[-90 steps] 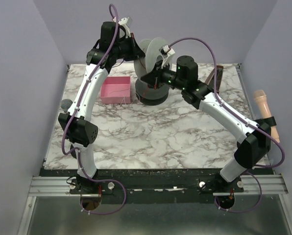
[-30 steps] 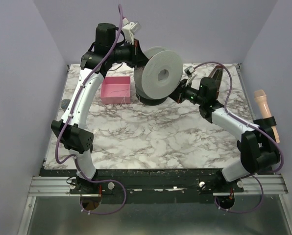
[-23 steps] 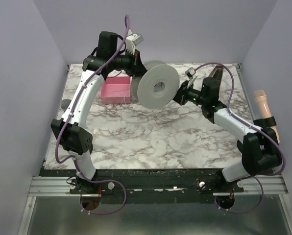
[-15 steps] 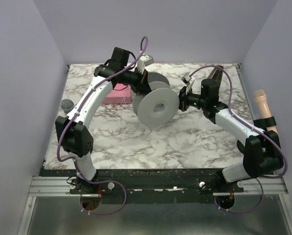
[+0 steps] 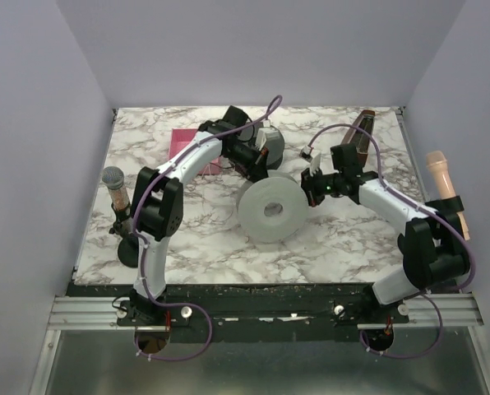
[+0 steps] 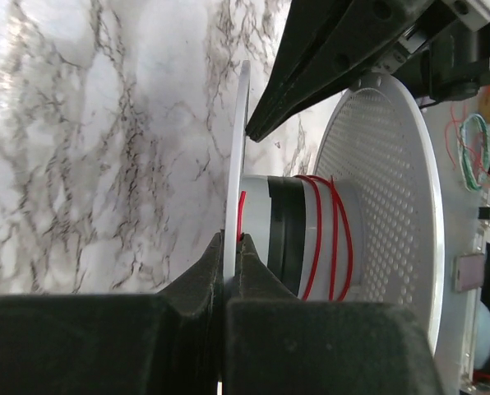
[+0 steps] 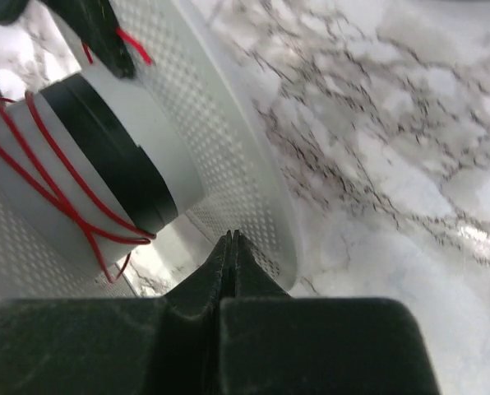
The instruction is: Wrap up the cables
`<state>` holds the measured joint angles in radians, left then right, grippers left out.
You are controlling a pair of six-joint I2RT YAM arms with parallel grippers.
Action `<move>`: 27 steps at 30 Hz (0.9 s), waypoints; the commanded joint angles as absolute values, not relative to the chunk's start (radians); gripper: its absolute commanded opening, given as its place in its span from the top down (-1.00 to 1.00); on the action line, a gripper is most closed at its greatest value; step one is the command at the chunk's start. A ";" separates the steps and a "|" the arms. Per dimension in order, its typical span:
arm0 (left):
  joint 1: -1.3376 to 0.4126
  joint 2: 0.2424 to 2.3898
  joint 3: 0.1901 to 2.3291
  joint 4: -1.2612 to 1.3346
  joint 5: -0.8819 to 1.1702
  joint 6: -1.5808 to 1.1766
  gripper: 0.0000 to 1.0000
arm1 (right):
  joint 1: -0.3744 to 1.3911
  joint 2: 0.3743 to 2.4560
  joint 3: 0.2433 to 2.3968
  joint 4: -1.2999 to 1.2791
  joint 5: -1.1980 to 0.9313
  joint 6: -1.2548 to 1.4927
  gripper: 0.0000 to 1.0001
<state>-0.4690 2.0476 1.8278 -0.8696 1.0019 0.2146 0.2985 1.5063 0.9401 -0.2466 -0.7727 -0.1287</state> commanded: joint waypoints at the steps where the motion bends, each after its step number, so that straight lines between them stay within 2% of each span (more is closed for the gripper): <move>1: -0.514 2.151 1.867 -0.737 1.072 0.157 1.00 | 0.327 1.561 1.040 -0.409 -0.728 -0.088 0.99; 6: -0.500 2.213 1.853 -0.677 1.019 0.077 1.00 | 0.314 1.597 1.109 -0.492 -0.511 -0.005 0.98; 16: -0.443 2.286 1.790 -0.436 0.916 -0.198 1.00 | 0.290 1.670 1.287 -0.620 -0.154 0.069 0.75; 21: -0.443 2.264 1.642 -0.223 0.888 -0.331 1.00 | 0.284 1.672 1.367 -0.641 -0.061 0.058 0.70; 27: -0.439 2.284 1.601 -0.086 0.845 -0.396 1.00 | 0.284 1.680 1.424 -0.661 -0.006 0.038 0.66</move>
